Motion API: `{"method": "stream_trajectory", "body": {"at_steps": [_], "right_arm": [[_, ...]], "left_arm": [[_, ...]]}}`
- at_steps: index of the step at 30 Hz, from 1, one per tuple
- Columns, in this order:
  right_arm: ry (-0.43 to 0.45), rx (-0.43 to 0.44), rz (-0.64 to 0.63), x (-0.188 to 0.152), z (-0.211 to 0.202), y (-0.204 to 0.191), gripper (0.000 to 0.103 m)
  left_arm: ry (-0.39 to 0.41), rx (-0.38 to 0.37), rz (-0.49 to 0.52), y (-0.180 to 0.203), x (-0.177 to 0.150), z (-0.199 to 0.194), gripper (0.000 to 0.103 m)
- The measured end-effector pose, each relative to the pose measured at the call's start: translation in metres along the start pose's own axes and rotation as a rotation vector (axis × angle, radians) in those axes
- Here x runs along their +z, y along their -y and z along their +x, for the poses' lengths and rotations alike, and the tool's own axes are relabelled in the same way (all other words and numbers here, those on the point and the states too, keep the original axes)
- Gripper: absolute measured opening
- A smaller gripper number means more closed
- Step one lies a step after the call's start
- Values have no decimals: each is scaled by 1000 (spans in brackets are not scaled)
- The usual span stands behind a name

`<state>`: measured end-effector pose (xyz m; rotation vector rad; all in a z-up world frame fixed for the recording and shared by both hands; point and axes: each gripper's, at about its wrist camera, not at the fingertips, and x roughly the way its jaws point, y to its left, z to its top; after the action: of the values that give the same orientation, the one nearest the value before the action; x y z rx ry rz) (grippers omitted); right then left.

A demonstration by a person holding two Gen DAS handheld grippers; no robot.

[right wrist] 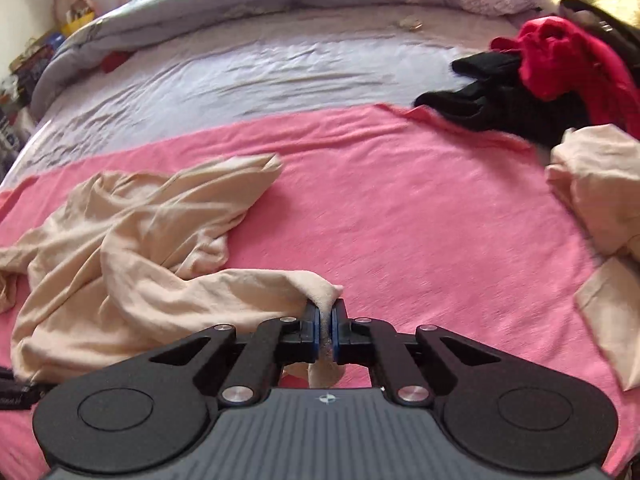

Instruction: Fold clothes

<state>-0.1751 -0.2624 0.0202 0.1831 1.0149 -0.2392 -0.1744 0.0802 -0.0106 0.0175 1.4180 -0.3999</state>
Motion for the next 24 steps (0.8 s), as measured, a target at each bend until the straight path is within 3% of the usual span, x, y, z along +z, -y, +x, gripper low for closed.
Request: {"method": "stream_trajectory", "body": {"at_steps": [5, 9, 10, 11, 12, 13, 15, 17, 20, 22, 24], "right_arm": [[78, -189, 48, 41, 6, 57, 7], [108, -322, 181, 62, 28, 110, 9], [107, -310, 226, 63, 33, 122, 11], [106, -292, 271, 63, 37, 133, 19], [104, -275, 316, 63, 41, 145, 39], [94, -248, 339, 61, 42, 149, 50], [90, -166, 291, 48, 35, 136, 76], [69, -59, 227, 34, 27, 114, 87], [-51, 167, 152, -1, 28, 74, 90], [-100, 216, 103, -20, 34, 49, 90], [-114, 204, 57, -33, 44, 25, 90]], "left_arm": [[2, 1, 50, -12, 8, -8, 10], [-13, 31, 71, -11, 8, -4, 10], [-17, 40, 75, -9, 10, -1, 11], [-20, 49, 79, -7, 12, 2, 12], [-25, 60, 81, -7, 11, 2, 19], [-29, 68, 82, -6, 10, 1, 20], [-39, 78, 85, -4, 8, 0, 24], [-56, 73, 94, -1, 3, -3, 30], [-85, 36, 111, 9, -6, -8, 41], [-99, 13, 123, 17, -11, -8, 47], [-113, -1, 120, 25, -13, -1, 54]]}}
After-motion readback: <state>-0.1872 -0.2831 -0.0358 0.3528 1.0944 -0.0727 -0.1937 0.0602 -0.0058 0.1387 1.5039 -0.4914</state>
